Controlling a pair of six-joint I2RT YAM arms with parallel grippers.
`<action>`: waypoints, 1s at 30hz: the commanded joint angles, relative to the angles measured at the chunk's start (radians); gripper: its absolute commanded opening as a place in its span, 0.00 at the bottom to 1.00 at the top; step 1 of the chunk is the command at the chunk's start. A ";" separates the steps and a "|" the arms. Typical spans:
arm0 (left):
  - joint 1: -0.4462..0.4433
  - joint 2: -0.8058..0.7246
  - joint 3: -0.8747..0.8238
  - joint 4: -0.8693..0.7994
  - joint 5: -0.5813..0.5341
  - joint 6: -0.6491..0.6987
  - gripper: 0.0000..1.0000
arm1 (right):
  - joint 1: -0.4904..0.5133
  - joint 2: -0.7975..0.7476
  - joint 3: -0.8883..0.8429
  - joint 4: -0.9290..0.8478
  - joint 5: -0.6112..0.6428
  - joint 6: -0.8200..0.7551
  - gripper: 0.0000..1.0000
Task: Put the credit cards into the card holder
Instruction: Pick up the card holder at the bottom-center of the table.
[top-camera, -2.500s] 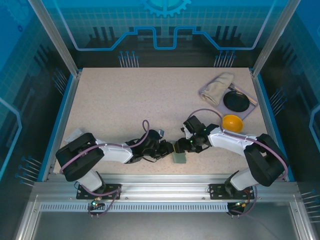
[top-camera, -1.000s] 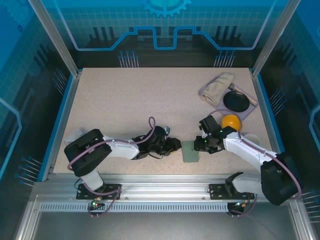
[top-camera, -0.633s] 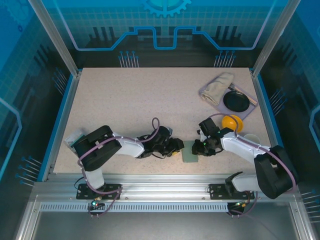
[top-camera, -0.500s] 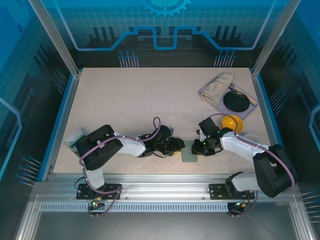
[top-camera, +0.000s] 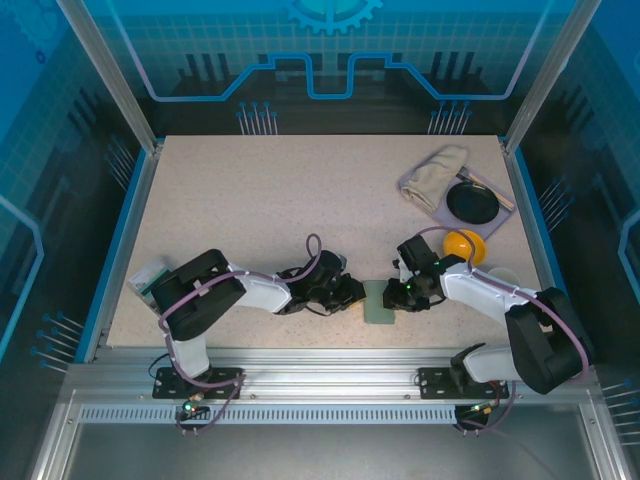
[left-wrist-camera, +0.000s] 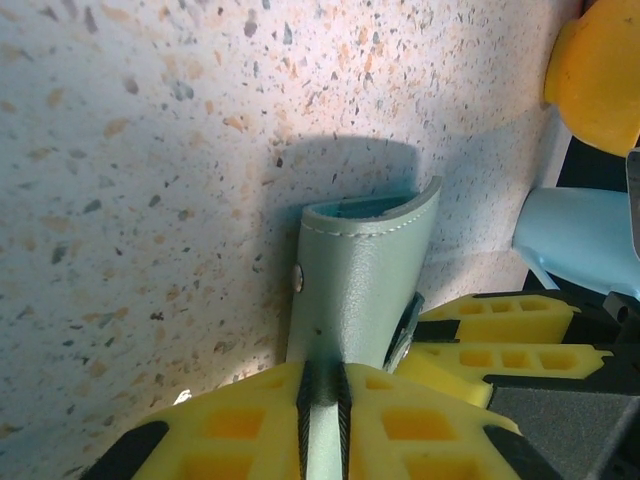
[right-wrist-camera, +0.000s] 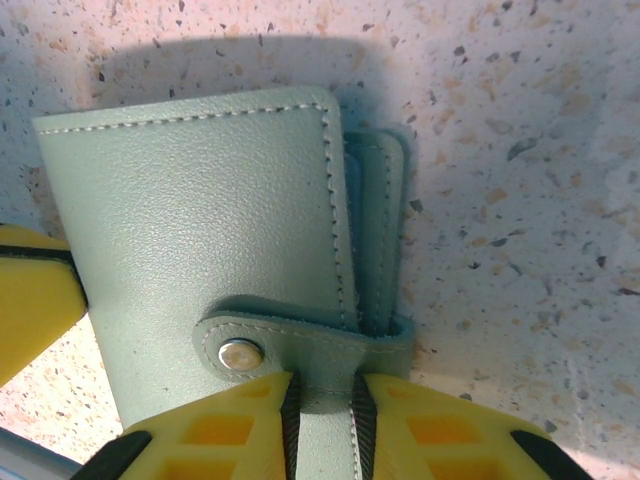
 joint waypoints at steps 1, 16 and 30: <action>-0.009 -0.024 0.005 0.053 0.038 0.007 0.22 | -0.007 0.027 -0.001 0.011 0.001 -0.010 0.25; -0.018 0.009 0.058 -0.102 0.005 0.024 0.41 | -0.007 0.051 -0.013 0.026 0.004 -0.012 0.25; -0.019 -0.053 -0.002 0.060 0.037 0.025 0.08 | -0.006 0.013 0.017 0.004 -0.010 -0.013 0.26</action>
